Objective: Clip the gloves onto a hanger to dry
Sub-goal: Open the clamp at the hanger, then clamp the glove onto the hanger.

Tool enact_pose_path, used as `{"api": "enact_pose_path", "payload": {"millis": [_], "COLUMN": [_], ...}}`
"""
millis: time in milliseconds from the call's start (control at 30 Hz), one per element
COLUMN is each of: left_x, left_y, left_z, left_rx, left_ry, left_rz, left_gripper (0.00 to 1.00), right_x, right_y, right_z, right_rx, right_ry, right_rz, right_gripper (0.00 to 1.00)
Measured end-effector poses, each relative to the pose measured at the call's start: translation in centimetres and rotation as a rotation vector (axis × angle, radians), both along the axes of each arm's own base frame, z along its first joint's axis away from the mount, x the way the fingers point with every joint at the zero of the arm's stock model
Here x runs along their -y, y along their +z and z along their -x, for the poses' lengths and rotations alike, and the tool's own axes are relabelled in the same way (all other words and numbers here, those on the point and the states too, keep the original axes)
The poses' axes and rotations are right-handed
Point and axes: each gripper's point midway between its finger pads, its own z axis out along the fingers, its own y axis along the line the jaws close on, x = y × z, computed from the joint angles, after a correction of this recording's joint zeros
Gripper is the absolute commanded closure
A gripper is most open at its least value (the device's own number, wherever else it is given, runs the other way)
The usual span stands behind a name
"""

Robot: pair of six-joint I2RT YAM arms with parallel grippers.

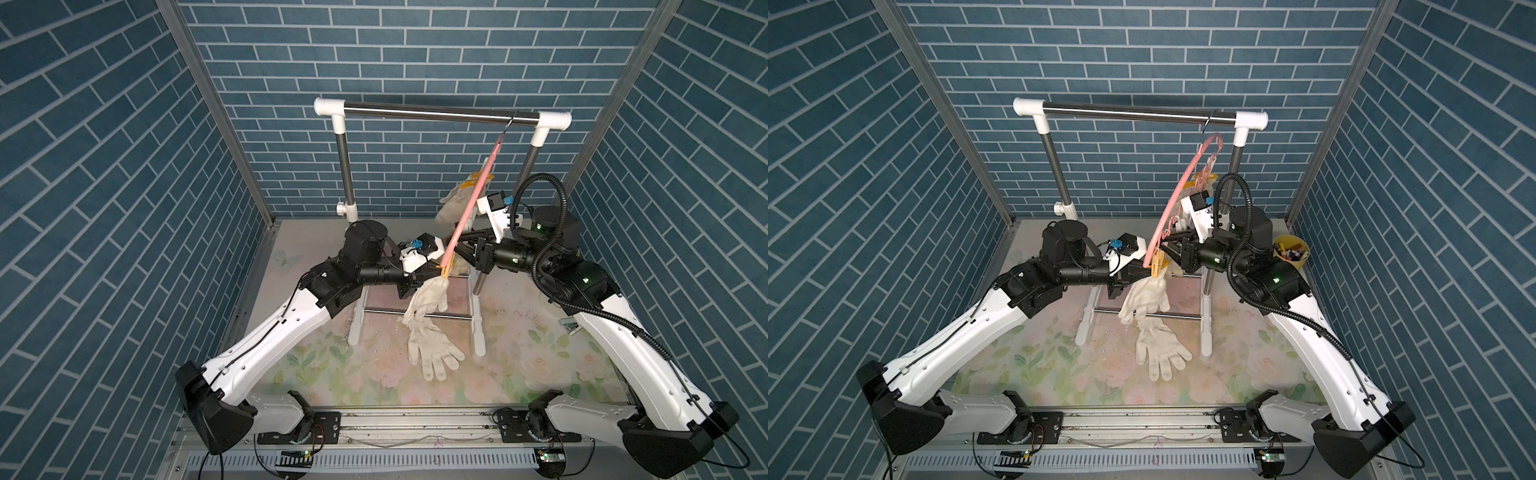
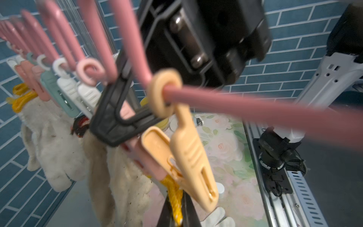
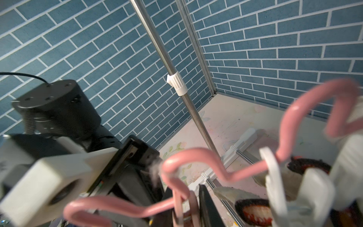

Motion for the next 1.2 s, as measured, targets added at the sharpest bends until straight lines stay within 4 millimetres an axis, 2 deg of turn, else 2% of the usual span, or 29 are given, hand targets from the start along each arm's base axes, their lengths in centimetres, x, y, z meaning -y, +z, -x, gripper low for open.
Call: {"api": "enact_pose_path", "payload": {"millis": [100,167,467,900,1200], "left_x": [-0.6,-0.8,0.1,1.0,0.8], "left_y": [-2.5,-3.2,-0.1,0.3,0.9], "left_z": [0.0,0.5,2.2,2.0,1.6], "left_rx": [0.031,0.049,0.13,0.075,0.076], "left_ry": [-0.025,-0.053,-0.227,-0.382,-0.418], "left_rz": [-0.016,-0.006,0.135,0.239,0.271], "left_gripper": [0.96,0.99,1.0,1.0,1.0], "right_x": [0.0,0.0,-0.1,-0.1,-0.1], "right_y": [0.2,0.3,0.4,0.5,0.7], "right_z": [0.2,0.3,0.6,0.7,1.2], "right_rx": [0.009,0.015,0.02,0.019,0.022], "right_ry": [0.007,0.01,0.026,0.036,0.049], "right_rz": [-0.001,0.0,0.0,-0.002,-0.007], "right_gripper": [0.91,0.91,0.91,0.91,0.91]}}
